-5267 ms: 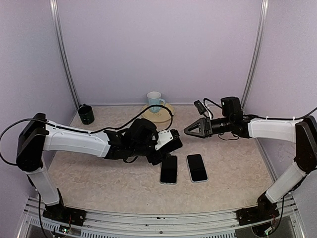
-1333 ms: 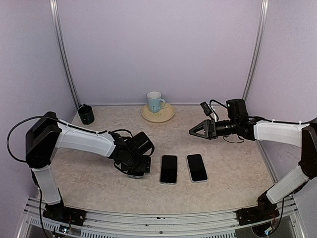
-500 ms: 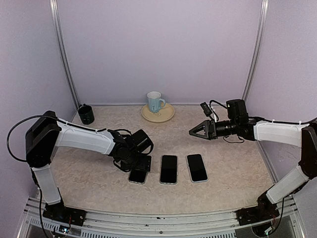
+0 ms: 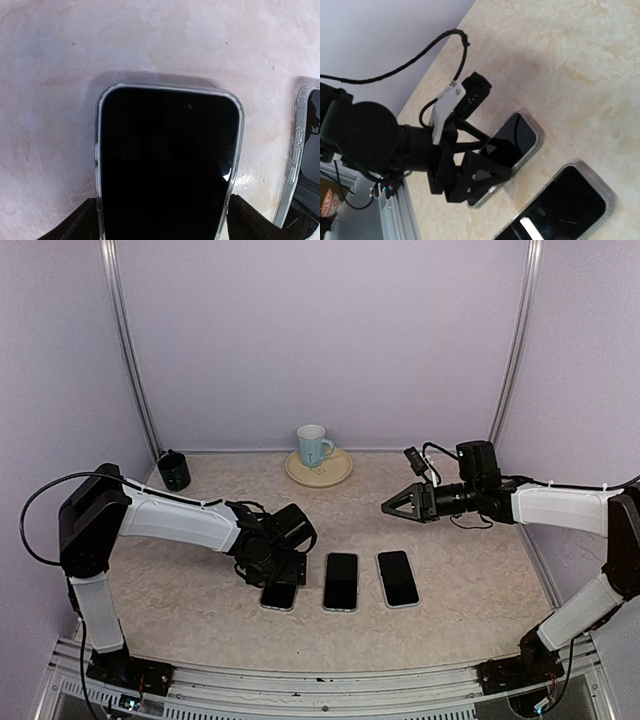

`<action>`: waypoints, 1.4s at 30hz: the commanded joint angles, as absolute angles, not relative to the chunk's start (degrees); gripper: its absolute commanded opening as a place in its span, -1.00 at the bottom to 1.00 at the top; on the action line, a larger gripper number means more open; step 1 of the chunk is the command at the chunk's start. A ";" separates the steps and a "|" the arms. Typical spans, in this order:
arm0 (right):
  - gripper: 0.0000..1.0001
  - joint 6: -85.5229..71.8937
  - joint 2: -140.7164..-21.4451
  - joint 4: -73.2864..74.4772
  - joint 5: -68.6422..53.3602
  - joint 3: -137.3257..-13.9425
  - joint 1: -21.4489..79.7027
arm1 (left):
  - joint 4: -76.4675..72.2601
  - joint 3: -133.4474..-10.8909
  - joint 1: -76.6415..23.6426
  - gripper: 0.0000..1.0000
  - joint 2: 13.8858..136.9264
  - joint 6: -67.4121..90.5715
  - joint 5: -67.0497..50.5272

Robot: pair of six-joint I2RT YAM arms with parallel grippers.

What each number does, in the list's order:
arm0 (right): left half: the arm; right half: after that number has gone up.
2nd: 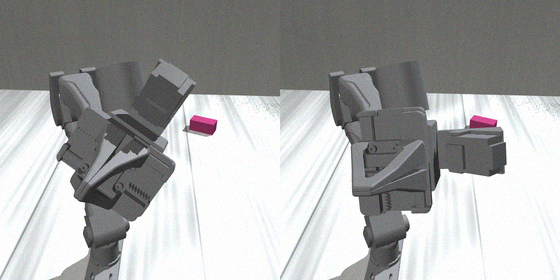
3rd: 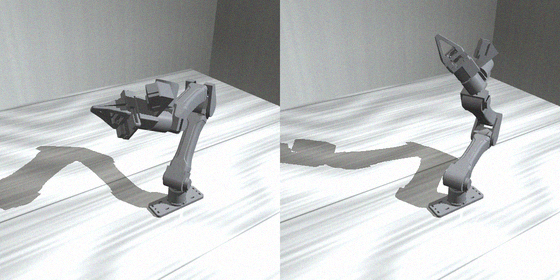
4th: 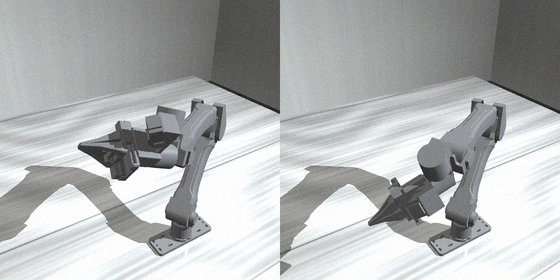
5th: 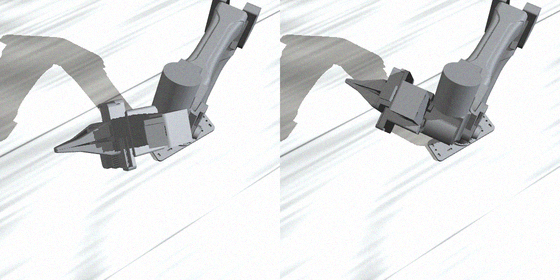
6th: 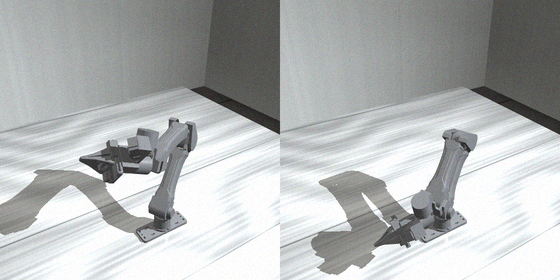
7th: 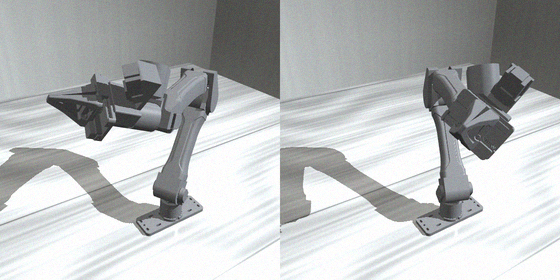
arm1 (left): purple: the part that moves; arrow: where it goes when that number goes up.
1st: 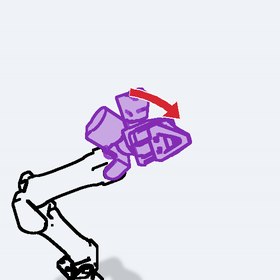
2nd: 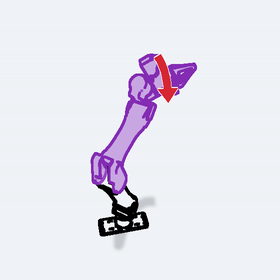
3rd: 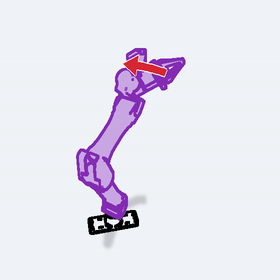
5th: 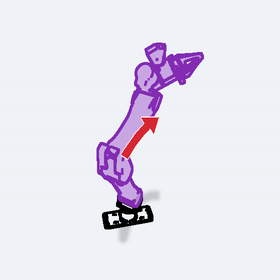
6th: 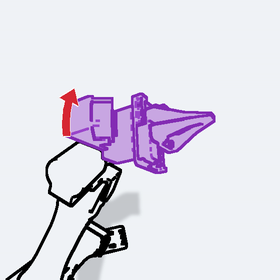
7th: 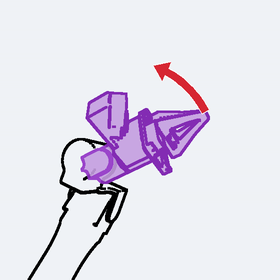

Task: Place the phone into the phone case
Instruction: Adjust the phone with the phone case at the center of the board.

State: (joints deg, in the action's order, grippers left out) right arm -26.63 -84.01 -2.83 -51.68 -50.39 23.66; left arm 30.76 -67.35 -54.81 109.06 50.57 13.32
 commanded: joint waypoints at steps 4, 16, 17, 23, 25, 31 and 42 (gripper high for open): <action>0.24 -26.51 -84.20 -3.66 -52.51 -49.57 22.94 | 38.67 -64.35 -54.42 0.62 116.06 56.92 12.33; 0.39 -24.67 -83.23 -2.24 -51.32 -49.20 22.94 | 41.61 -67.08 -55.66 0.96 110.74 56.96 19.00; 0.45 -24.10 -83.04 -1.63 -50.74 -49.44 22.94 | 42.09 -67.22 -55.85 0.98 109.83 56.86 19.49; 0.99 -21.07 -81.84 2.22 -46.63 -50.47 22.72 | 42.28 -67.40 -56.44 0.98 105.44 56.04 23.75; 0.99 -20.37 -81.81 3.26 -45.57 -50.91 22.56 | 41.25 -67.56 -56.57 0.98 103.60 55.17 24.60; 0.99 -18.86 -81.46 6.02 -43.95 -51.84 22.02 | 41.22 -69.70 -57.05 0.98 102.08 51.77 27.28; 0.99 -18.63 -80.86 6.42 -44.18 -51.77 21.80 | 37.16 -64.80 -55.45 0.98 105.01 52.92 21.66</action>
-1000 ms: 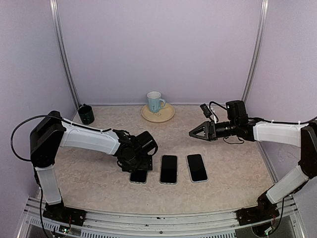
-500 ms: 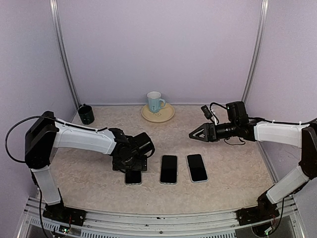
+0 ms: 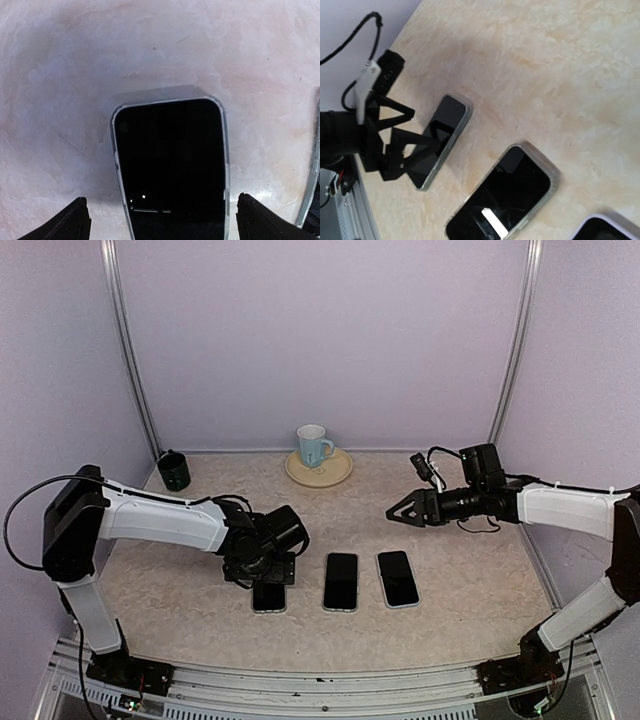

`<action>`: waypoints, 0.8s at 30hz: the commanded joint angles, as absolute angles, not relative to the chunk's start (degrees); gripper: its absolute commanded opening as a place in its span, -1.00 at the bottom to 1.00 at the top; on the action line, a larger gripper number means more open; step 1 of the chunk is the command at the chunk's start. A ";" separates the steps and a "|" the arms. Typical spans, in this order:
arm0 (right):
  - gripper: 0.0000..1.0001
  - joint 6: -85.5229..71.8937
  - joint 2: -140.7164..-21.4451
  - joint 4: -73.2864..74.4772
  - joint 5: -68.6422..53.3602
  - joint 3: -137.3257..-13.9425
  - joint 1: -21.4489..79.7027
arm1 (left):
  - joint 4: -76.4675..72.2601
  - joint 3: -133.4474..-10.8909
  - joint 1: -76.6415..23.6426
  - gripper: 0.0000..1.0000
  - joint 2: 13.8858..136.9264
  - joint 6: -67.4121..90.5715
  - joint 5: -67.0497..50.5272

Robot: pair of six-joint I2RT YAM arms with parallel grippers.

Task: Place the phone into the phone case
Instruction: Adjust the phone with the phone case at the center of the board.

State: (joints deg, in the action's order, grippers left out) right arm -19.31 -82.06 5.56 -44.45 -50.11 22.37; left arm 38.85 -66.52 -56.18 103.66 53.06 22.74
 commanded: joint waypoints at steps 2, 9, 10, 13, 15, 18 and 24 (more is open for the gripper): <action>0.99 -18.56 -80.77 6.49 -44.14 -51.76 21.80 | 36.77 -64.71 -55.37 0.98 105.36 52.93 21.66; 0.99 -18.63 -80.77 6.41 -44.21 -51.93 21.80 | 32.72 -64.77 -55.69 0.98 106.99 51.27 18.74; 0.99 -18.60 -80.77 6.36 -44.21 -51.93 21.80 | 32.16 -64.85 -55.87 0.98 107.01 50.99 18.46; 0.99 -18.45 -80.82 6.59 -43.97 -51.94 21.80 | 31.04 -65.03 -56.19 0.98 107.05 50.76 17.64; 0.99 -18.46 -80.86 6.68 -43.95 -52.03 21.80 | 30.29 -64.89 -56.33 0.98 106.89 50.65 16.98; 0.99 -18.53 -81.07 6.70 -44.12 -52.27 21.80 | 29.82 -64.90 -56.47 0.98 107.08 50.66 16.53; 0.99 -18.59 -81.30 6.85 -44.30 -52.69 21.82 | 32.88 -66.06 -56.27 0.98 105.70 52.35 21.26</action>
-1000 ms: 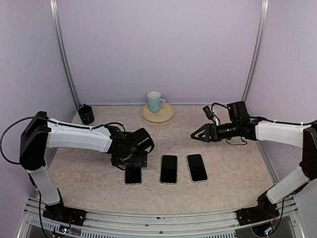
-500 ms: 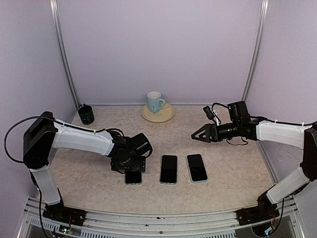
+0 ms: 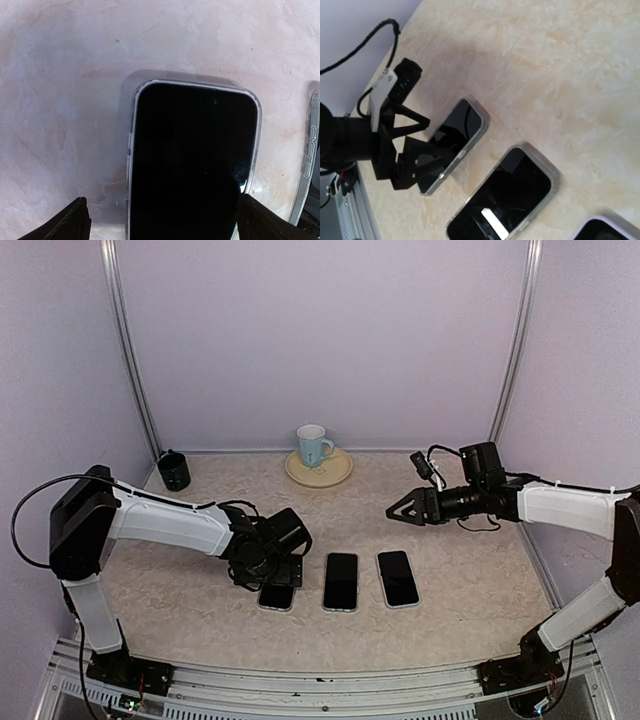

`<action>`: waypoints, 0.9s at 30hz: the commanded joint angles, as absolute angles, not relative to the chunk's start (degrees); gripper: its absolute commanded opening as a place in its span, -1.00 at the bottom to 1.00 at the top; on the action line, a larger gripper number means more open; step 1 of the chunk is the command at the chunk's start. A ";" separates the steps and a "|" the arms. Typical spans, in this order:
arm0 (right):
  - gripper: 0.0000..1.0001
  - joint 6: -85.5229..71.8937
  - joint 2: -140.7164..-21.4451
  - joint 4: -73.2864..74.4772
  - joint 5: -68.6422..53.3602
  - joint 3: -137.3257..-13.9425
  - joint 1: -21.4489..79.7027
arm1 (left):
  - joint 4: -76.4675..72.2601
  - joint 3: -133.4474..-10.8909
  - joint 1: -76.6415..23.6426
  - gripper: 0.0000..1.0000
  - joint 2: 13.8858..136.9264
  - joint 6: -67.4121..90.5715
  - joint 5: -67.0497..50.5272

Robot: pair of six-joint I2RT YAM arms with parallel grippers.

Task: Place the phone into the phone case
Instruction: Adjust the phone with the phone case at the center of the board, then reset both arms

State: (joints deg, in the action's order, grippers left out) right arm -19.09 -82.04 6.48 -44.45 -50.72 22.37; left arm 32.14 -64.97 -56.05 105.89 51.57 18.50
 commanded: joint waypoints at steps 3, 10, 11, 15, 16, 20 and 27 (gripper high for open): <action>0.99 -18.59 -81.30 6.86 -44.29 -52.72 21.83 | 33.53 -67.15 -55.62 0.98 103.16 52.26 24.51; 0.99 -14.46 -81.17 8.79 -38.50 -53.13 21.80 | 29.28 -69.02 -53.87 0.98 97.26 45.42 32.27; 0.99 -13.50 -81.08 9.44 -35.74 -53.23 21.80 | 26.97 -68.36 -53.55 0.98 96.45 43.29 33.05; 1.00 -10.74 -80.57 9.85 -24.83 -53.03 21.80 | 16.43 -64.96 -50.96 0.98 92.17 36.06 35.63; 0.99 -10.38 -80.39 9.58 -22.27 -52.80 21.80 | 14.60 -64.49 -50.28 0.98 91.66 34.31 35.83; 0.99 -9.34 -79.97 9.05 -15.70 -52.65 21.80 | 7.48 -63.15 -48.29 0.98 89.40 28.66 36.13; 0.99 -8.51 -77.00 5.32 -4.73 -49.48 21.71 | -4.67 -58.24 -42.25 0.98 86.80 19.43 30.19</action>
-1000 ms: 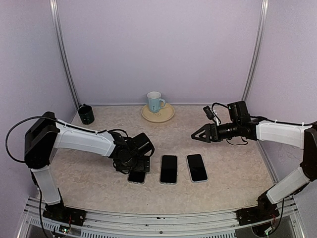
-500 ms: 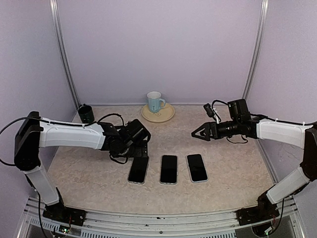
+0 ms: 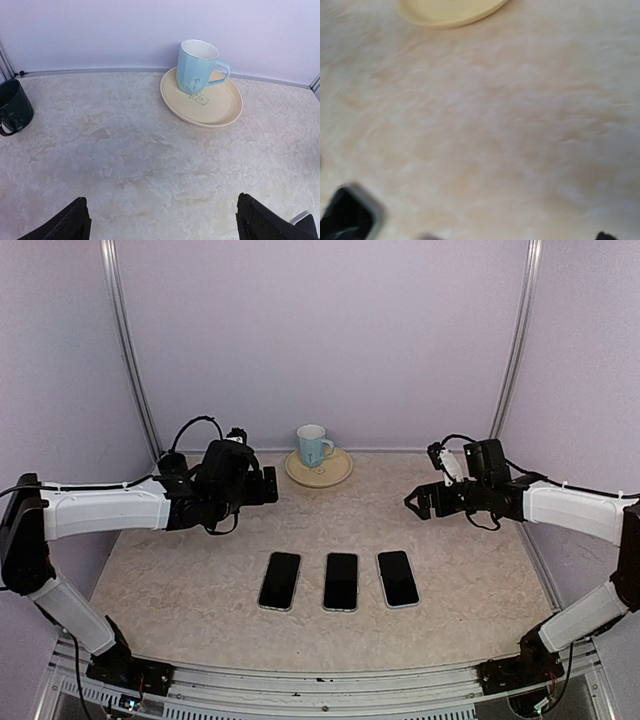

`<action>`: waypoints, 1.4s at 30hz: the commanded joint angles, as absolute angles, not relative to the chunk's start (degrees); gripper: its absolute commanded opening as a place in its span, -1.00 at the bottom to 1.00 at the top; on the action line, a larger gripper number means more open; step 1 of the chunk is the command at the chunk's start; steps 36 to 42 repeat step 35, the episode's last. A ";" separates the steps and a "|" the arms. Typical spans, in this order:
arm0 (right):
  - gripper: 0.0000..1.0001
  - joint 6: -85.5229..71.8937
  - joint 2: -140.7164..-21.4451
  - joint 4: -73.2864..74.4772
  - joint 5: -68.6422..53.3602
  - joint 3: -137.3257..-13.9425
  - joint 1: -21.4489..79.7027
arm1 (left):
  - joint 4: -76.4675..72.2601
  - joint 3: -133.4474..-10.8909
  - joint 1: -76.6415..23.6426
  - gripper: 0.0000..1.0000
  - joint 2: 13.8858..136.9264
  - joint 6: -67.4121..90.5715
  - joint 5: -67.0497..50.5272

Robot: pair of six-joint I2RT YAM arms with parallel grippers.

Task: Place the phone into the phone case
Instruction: Reset both arms

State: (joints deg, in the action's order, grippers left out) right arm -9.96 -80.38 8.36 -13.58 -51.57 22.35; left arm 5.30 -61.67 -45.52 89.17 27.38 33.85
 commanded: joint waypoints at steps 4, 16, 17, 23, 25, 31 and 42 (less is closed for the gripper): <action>0.99 -7.77 -73.55 1.72 -1.97 -46.94 21.71 | -12.15 -53.32 -38.86 0.98 84.38 13.38 23.70; 0.99 -5.63 -67.85 -5.06 6.89 -40.45 21.64 | -17.79 -46.48 -31.13 0.98 77.96 6.05 17.16; 0.99 -5.55 -67.51 -5.09 7.42 -40.29 21.62 | -18.59 -45.50 -30.77 0.98 77.20 6.33 16.76; 0.99 -5.71 -63.48 -6.43 9.30 -38.58 21.62 | -22.99 -40.66 -29.71 0.98 74.39 7.77 15.17; 0.99 -5.75 -62.59 -6.56 9.22 -38.36 21.62 | -23.37 -39.90 -29.71 0.98 73.33 8.02 15.23; 0.99 -5.82 -62.30 -7.12 7.23 -38.14 21.62 | -23.07 -39.25 -29.79 0.98 71.00 8.45 16.47; 0.99 -5.89 -61.84 -7.32 5.91 -37.97 21.62 | -22.81 -38.69 -29.79 0.98 70.30 8.87 17.13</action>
